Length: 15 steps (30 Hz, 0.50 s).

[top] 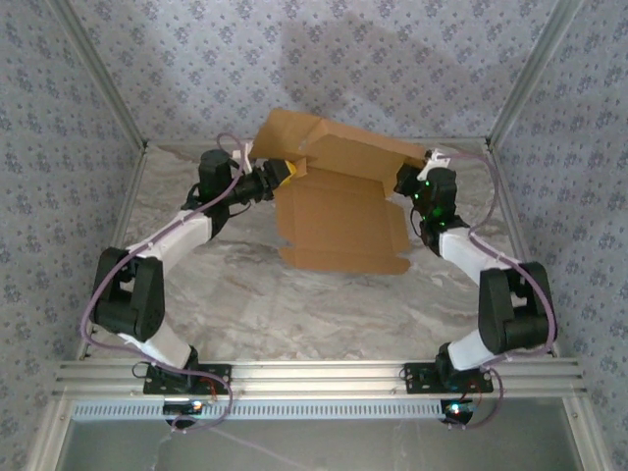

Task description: Fold the paper box

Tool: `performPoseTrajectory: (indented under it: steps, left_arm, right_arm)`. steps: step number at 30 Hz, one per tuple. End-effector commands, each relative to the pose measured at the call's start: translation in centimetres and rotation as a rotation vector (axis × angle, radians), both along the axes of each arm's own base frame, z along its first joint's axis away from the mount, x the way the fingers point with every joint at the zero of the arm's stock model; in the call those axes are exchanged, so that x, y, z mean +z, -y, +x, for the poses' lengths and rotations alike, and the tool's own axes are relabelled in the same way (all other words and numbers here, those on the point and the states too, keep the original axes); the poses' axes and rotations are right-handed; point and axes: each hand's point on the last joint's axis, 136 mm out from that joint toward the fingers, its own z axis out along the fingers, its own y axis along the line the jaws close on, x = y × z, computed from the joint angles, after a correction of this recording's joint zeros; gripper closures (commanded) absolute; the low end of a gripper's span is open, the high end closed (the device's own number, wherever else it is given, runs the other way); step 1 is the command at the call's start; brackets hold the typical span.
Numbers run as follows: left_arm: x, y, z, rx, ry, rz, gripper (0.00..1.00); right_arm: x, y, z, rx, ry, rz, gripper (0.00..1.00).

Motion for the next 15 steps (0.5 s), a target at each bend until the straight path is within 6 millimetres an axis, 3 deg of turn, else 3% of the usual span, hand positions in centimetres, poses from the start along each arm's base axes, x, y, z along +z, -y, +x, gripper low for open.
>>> performPoseTrajectory:
  steps: [1,9,15]
  left_arm:
    - [3.3,0.3,1.0,-0.038,0.085,-0.077,0.53]
    - [5.7,-1.4,3.8,-0.029,0.125,-0.039,0.72]
    - [5.8,-1.8,4.7,-0.049,0.122,0.066,0.78]
  right_arm:
    - [5.4,-0.9,2.5,0.032,0.166,0.148,1.0]
    - [5.9,-1.6,6.1,0.001,0.191,0.154,1.0]
    - [6.0,-2.8,8.0,0.008,0.21,0.165,1.0]
